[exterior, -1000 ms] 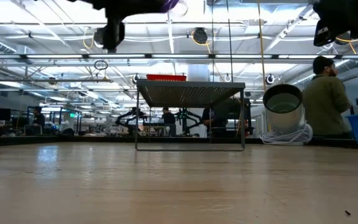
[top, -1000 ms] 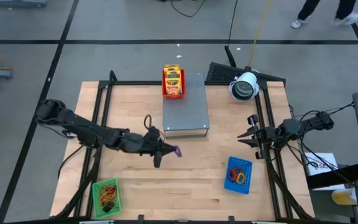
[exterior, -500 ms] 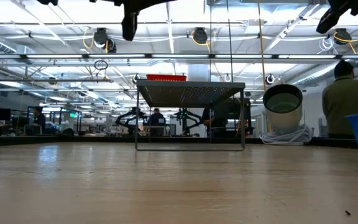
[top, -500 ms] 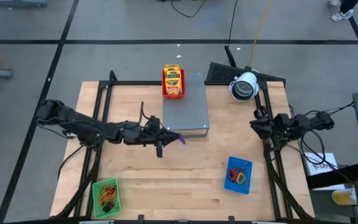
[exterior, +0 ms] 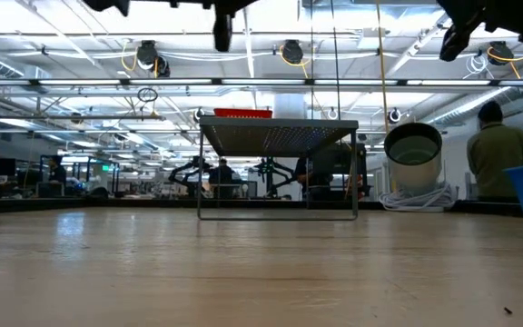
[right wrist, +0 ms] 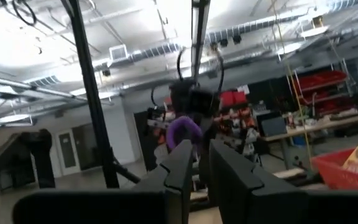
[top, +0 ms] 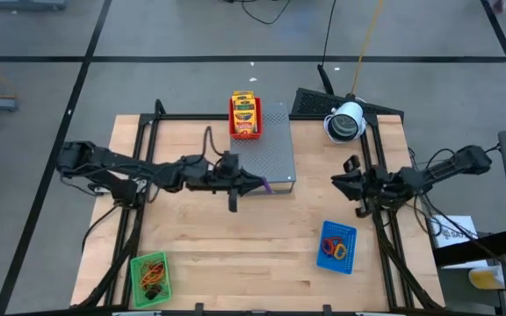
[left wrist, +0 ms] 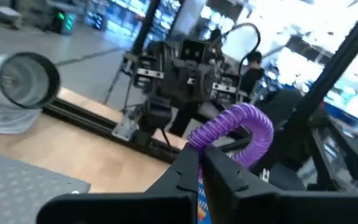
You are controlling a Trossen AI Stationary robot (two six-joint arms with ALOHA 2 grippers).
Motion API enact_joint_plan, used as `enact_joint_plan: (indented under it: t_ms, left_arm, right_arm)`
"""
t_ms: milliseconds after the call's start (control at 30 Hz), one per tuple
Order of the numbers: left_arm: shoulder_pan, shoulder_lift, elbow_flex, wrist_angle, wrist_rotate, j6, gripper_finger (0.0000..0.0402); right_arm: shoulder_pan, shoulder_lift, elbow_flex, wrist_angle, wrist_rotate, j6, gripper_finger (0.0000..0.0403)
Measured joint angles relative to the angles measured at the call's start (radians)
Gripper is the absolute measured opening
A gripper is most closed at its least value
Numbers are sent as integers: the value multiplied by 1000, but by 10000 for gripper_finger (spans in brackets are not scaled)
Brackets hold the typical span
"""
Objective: Pick & Place Office Desk Supplies
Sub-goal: Put the violet spring keychain into the blue bin
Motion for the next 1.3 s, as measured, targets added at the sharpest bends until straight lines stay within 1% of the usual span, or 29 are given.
enact_joint_plan:
  t_ms: [100,167,267,367,467,600,667,767,900,1100,1300]
  left_arm:
    - [20,61,72,-26,65,14,14]
    - [28,104,121,-28,95,25,13]
    - [37,163,187,-30,96,39,5]
    - [45,208,236,-33,90,43,10]
    - [52,237,265,-39,89,43,16]
    - [52,253,296,-35,86,44,6]
    - [50,253,302,-30,82,55,5]
    - [51,253,303,-7,78,58,15]
    - [51,253,303,16,62,59,20]
    - [51,253,303,23,60,84,5]
    - [49,253,303,26,60,78,22]
  right_arm:
    - [-14,126,25,67,0,25,45]
    - [-22,198,51,75,-1,27,45]
    - [-28,285,98,74,-23,-12,47]
    - [-28,342,143,81,-29,-43,63]
    - [-29,372,169,79,-26,-41,93]
    - [-32,389,184,82,-27,-21,132]
    - [-33,393,183,88,-26,-21,148]
    - [-33,401,183,100,-27,-25,164]
    - [-34,422,183,119,-27,-22,175]
    - [-34,462,183,146,-27,-6,173]
    - [-34,504,183,224,-25,-27,170]
